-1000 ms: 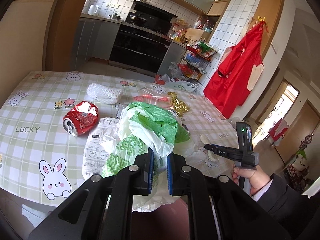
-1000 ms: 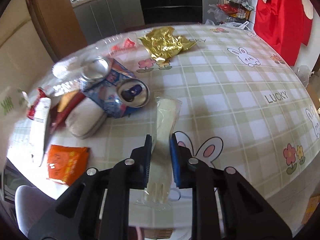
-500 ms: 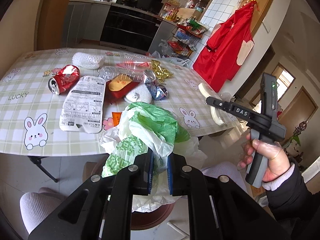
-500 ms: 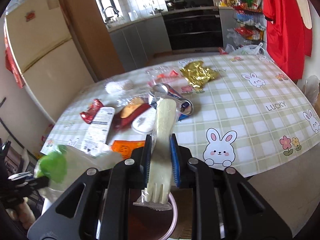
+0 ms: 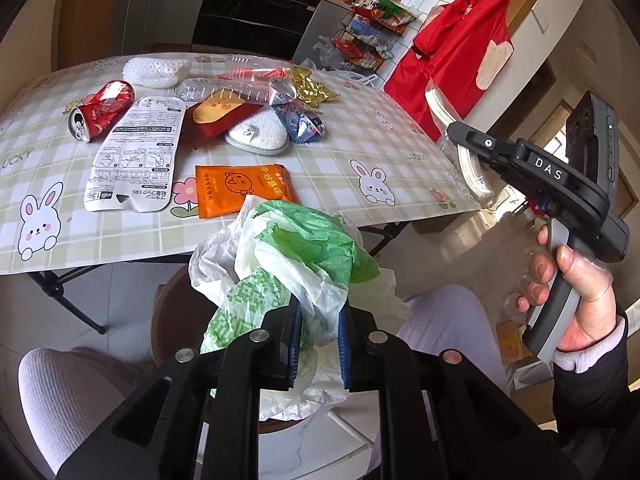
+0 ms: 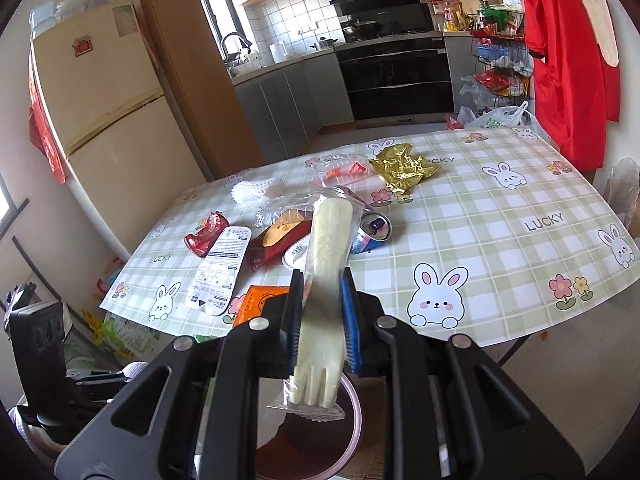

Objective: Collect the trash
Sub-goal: 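Carry both items over the pink bin while the left gripper releases the bag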

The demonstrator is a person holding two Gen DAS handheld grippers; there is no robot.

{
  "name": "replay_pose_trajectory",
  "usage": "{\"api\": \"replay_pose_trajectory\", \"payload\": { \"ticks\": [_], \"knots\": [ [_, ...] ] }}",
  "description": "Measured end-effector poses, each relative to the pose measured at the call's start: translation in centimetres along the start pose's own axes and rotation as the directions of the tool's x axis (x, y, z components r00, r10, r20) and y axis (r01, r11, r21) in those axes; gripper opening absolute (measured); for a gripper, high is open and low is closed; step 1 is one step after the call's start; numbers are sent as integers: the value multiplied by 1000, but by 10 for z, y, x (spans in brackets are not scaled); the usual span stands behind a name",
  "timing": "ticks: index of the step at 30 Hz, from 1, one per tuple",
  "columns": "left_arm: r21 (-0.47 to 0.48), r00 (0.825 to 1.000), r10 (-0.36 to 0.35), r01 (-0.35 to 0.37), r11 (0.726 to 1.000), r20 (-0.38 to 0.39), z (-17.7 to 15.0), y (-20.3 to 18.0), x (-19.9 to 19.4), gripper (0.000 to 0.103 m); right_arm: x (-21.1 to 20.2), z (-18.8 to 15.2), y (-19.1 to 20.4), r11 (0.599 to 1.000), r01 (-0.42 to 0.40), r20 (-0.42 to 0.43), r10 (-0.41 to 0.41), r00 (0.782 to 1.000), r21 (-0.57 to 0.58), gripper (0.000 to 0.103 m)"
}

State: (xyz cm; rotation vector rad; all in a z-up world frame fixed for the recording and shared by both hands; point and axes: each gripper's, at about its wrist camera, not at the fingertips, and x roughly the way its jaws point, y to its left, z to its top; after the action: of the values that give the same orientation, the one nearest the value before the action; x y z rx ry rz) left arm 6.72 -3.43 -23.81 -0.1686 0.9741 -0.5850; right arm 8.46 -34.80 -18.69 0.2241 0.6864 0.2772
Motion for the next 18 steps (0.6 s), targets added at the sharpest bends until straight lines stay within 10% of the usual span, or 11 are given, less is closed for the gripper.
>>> {"api": "replay_pose_trajectory", "payload": {
  "ticks": [3,11,18],
  "knots": [
    [9,1000,8,-8,1000,3,1,0,3,49,7,-2,-4,1000,-8,-17,8,1000,14,21],
    [-9,986,111,-110,994,127,15,11,-21,84,18,-9,9,999,-50,-44,50,998,-7,21],
    [-167,906,286,-244,955,312,25,45,-78,97,23,-15,37,993,-88,-72,83,994,-73,22]
  ]
}}
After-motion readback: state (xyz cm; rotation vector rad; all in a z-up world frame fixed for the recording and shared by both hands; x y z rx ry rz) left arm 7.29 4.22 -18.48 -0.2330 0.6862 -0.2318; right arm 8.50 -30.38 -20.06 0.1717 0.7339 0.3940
